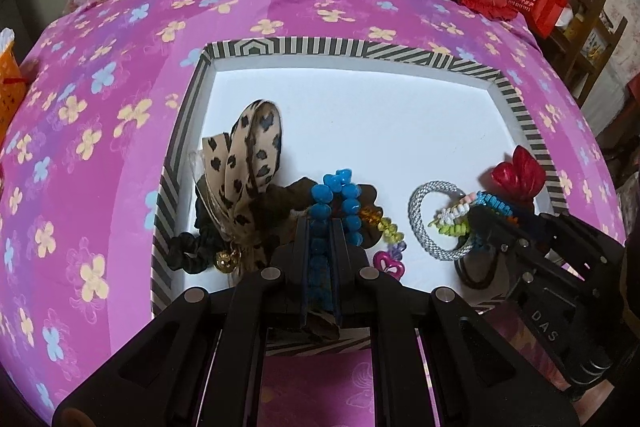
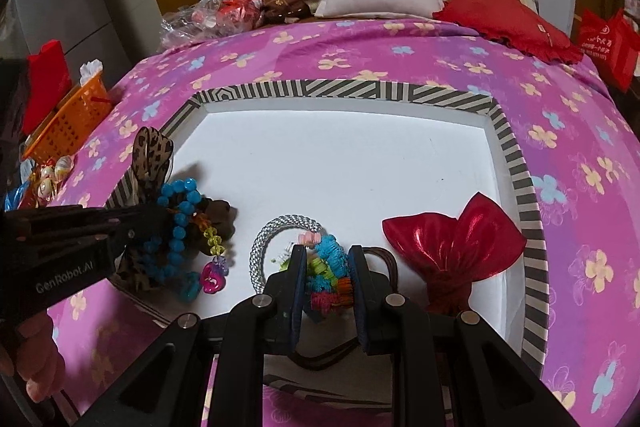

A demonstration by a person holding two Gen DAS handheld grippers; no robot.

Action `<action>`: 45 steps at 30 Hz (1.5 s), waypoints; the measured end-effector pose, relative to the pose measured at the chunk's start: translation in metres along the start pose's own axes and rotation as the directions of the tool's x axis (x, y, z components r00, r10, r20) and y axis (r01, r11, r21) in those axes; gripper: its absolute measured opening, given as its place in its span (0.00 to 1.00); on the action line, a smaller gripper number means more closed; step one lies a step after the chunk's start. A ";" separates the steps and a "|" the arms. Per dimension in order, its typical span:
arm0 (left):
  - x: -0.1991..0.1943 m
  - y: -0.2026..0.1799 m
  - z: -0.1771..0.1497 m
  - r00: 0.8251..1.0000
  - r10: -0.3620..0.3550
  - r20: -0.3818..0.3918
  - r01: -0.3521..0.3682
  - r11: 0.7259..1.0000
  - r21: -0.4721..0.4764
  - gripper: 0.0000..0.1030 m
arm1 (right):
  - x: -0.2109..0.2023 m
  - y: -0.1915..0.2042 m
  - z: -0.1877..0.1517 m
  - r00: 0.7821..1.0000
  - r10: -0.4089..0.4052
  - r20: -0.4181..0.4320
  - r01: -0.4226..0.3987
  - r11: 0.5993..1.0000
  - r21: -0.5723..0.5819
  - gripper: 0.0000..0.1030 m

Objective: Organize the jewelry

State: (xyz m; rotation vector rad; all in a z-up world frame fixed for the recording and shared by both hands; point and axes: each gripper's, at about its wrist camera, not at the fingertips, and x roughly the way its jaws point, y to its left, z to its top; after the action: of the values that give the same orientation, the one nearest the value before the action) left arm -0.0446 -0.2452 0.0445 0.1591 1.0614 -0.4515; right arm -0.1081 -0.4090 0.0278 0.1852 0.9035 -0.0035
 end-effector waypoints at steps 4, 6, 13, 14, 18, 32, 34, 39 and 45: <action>-0.001 0.000 -0.001 1.000 0.005 0.005 -0.005 1.000 -0.002 0.07 | -0.001 0.002 -0.003 1.000 -0.007 -0.001 0.007 1.000 -0.008 0.19; -0.001 0.001 -0.002 1.000 0.004 0.000 -0.004 1.000 -0.006 0.12 | -0.002 0.001 -0.004 1.000 -0.009 -0.001 0.009 1.000 -0.001 0.19; -0.005 0.001 -0.008 1.000 0.020 0.005 -0.020 1.000 -0.011 0.46 | -0.010 -0.002 -0.010 1.000 -0.008 0.009 0.007 1.000 0.016 0.33; -0.006 0.000 -0.009 1.000 0.027 0.008 -0.027 1.000 -0.007 0.47 | -0.012 -0.003 -0.011 1.000 -0.007 0.010 0.007 1.000 0.018 0.34; -0.013 -0.003 -0.012 0.999 0.034 0.022 -0.034 0.999 0.008 0.50 | -0.021 -0.003 -0.013 1.000 -0.007 0.029 0.006 0.999 0.035 0.38; -0.058 -0.008 -0.046 0.987 0.089 0.132 -0.093 0.995 0.026 0.59 | -0.069 0.002 -0.040 0.994 -0.037 0.099 0.027 0.995 0.098 0.65; -0.062 -0.005 -0.054 0.986 0.097 0.137 -0.101 0.995 0.021 0.59 | -0.075 0.004 -0.046 0.992 -0.049 0.114 0.037 0.994 0.100 0.69; -0.078 0.003 -0.074 0.983 0.102 0.154 -0.100 0.995 -0.016 0.59 | -0.088 0.014 -0.060 0.991 -0.052 0.119 0.042 0.995 0.085 0.69; -0.101 0.008 -0.092 0.972 0.120 0.203 -0.114 0.993 -0.044 0.59 | -0.102 0.024 -0.071 0.991 -0.047 0.129 0.036 0.996 0.085 0.69</action>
State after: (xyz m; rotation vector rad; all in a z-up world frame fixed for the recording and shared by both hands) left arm -0.1563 -0.1785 0.0867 0.1426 0.8511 -0.3361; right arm -0.2248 -0.3817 0.0686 0.2408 0.7768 -0.0907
